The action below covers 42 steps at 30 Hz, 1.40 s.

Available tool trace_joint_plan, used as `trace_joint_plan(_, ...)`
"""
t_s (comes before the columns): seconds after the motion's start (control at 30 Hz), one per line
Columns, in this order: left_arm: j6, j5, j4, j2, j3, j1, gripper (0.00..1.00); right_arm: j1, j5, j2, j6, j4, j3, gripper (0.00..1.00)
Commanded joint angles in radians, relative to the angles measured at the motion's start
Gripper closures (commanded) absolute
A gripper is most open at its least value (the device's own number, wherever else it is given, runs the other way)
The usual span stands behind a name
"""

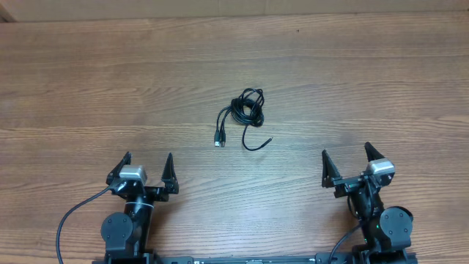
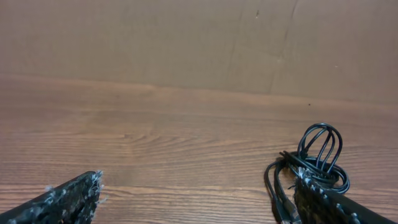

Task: Untangle cables
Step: 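Raise both arms and move grippers toward the black cable bundle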

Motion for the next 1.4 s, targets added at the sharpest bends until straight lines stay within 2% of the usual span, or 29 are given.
trace_joint_plan(0.0, 0.091, -0.005, 0.014, -0.009, 0.04, -0.005, 0.0, -0.006, 0.012, -0.007, 0.0, 0.055, -0.004, 0.0)
trace_joint_plan(0.1, 0.102, 0.01, 0.024, -0.009, 0.125, -0.005, 0.0, -0.006, 0.012, -0.007, -0.011, 0.08, 0.039, 0.0)
trace_joint_plan(0.33, 0.21, 0.197, 0.023, -0.009, 0.34, -0.005, 0.0, -0.006, -0.034, -0.007, -0.011, 0.08, 0.165, 0.0)
trace_joint_plan(0.53, 0.205, 0.216, -0.047, -0.009, 0.492, -0.005, 0.01, -0.006, -0.151, -0.007, -0.011, 0.129, 0.292, 0.0)
trace_joint_plan(0.7, 0.15, 0.218, -0.116, 0.001, 0.624, -0.005, 0.0, -0.006, -0.219, -0.007, -0.011, 0.121, 0.467, 0.0)
trace_joint_plan(0.87, 0.137, 0.325, -0.185, 0.084, 0.776, -0.005, 0.0, -0.006, -0.274, -0.007, -0.011, 0.102, 0.578, 0.0)
trace_joint_plan(1.13, 0.145, 0.553, -0.479, 0.43, 1.182, -0.005, 0.0, -0.006, -0.328, 0.0, 0.048, 0.024, 0.695, 0.0)
trace_joint_plan(1.27, 0.184, 0.694, -0.71, 0.644, 1.43, -0.005, 0.01, -0.006, -0.33, 0.043, 0.054, -0.109, 0.807, 0.0)
trace_joint_plan(1.37, 0.184, 0.743, -0.919, 0.798, 1.61, -0.005, 0.0, -0.006, -0.332, 0.107, 0.052, -0.243, 0.924, 0.0)
